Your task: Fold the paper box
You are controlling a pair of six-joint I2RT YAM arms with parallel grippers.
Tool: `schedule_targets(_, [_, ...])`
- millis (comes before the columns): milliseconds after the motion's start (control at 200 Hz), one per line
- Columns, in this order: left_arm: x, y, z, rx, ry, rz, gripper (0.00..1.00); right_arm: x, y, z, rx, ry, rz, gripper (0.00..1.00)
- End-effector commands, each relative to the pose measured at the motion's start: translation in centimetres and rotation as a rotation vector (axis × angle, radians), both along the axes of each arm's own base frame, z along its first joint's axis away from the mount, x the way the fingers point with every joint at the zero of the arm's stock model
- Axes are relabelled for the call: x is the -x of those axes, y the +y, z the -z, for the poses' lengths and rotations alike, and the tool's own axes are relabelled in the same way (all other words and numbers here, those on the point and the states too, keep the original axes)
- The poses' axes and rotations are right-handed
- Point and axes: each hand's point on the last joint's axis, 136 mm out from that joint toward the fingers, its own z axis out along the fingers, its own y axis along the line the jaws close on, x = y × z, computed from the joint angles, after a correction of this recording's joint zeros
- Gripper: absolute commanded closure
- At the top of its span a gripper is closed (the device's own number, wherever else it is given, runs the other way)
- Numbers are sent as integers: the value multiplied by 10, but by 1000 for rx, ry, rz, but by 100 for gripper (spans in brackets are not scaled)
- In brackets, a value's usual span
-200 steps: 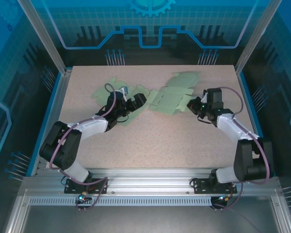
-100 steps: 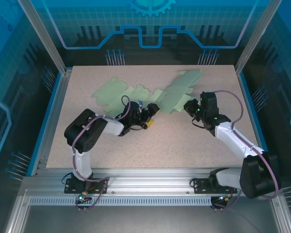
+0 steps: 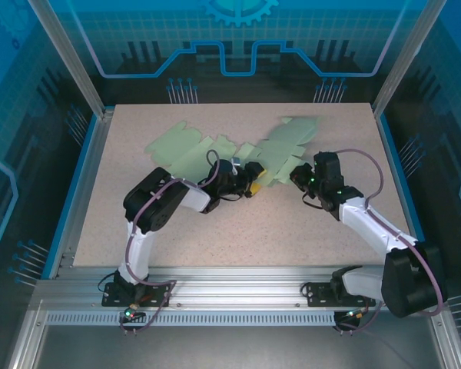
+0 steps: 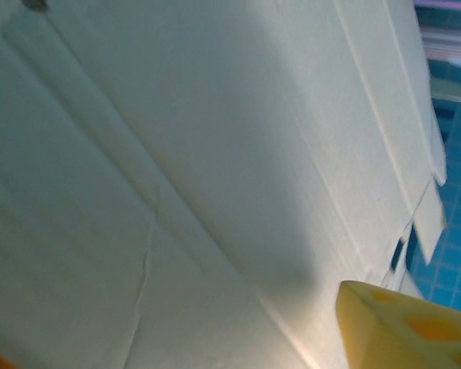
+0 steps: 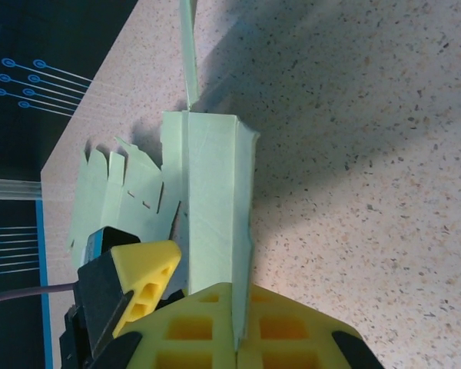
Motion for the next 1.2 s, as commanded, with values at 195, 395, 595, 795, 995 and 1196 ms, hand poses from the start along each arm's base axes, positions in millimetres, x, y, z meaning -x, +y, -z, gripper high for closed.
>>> schedule_targets(195, [-17,-9,-23,-19,-101,11,69,25,-13,12,86,46,9,96])
schedule_targets(395, [-14,-10,-35,-90,-164,58,87,46,-34,8,192,59,27,79])
schedule_targets(595, [-2,-3,-62,-264,-271,187,91,66,-53,-11,332,48,-9,40])
schedule_targets(795, [30,19,-89,-588,-420,536,90,66,-48,-43,487,-8,-199,14])
schedule_targets(995, [55,51,-113,-858,-627,827,84,38,-4,-86,549,-198,-510,10])
schedule_targets(1196, [53,71,-129,-988,-829,985,93,3,33,-126,637,-390,-768,9])
